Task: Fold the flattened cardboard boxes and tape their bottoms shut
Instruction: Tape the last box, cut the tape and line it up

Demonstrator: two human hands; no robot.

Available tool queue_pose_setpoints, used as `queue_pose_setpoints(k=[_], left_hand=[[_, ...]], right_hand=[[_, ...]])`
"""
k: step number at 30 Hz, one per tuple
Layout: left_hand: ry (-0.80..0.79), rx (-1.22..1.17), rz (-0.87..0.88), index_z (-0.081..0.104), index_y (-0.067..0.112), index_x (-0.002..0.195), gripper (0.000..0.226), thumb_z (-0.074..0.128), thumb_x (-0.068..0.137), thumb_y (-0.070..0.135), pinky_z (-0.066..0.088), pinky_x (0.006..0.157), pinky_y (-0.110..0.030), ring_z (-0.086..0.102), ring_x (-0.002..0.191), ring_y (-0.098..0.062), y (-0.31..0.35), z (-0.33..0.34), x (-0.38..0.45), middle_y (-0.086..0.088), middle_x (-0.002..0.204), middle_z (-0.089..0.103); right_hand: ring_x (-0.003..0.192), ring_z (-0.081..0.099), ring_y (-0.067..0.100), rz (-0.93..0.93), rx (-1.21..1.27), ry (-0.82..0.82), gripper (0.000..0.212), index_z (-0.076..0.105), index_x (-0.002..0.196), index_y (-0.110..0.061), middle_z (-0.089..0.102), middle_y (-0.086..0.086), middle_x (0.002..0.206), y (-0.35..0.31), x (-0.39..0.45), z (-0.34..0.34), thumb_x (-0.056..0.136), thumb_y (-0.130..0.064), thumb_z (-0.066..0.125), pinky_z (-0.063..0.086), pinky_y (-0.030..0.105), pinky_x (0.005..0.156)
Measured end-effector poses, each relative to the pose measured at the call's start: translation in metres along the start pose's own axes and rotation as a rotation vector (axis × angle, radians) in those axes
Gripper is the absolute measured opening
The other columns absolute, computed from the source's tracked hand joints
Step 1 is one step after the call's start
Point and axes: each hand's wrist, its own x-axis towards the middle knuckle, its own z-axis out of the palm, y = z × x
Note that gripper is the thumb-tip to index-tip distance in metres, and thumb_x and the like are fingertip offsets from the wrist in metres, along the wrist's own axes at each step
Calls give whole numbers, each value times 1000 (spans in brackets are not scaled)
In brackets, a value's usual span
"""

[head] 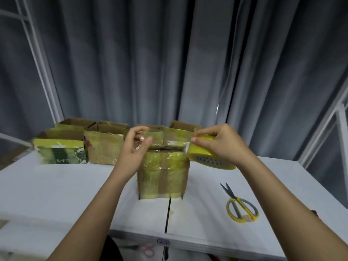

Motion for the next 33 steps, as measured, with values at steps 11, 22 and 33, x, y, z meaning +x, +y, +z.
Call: queue_pose_setpoints(k=[11,22,33], left_hand=[[-172,234,-97,39,39,117,70,84,68,17,41,100,-30,47,101,-1,-70,-31,31,10,102,39],[-339,460,-6,32,39,114,67,82,71,28,38,68,-12,58,91,10,-95,-38,48,5,105,39],[-360,509,-19,30,43,116,72,82,67,39,47,79,-27,55,96,-2,-104,-34,49,16,103,35]], right_hand=[[84,60,7,-66,-180,-253,14,76,80,-35,65,-20,85,-34,68,30,75,-48,74,49,27,72],[84,56,0,-71,-234,-353,11,76,82,-37,63,-25,88,-31,100,48,76,-45,75,40,20,64],[91,60,4,-74,-291,-479,14,76,86,-39,67,-25,93,-26,129,69,75,-48,74,51,33,86]])
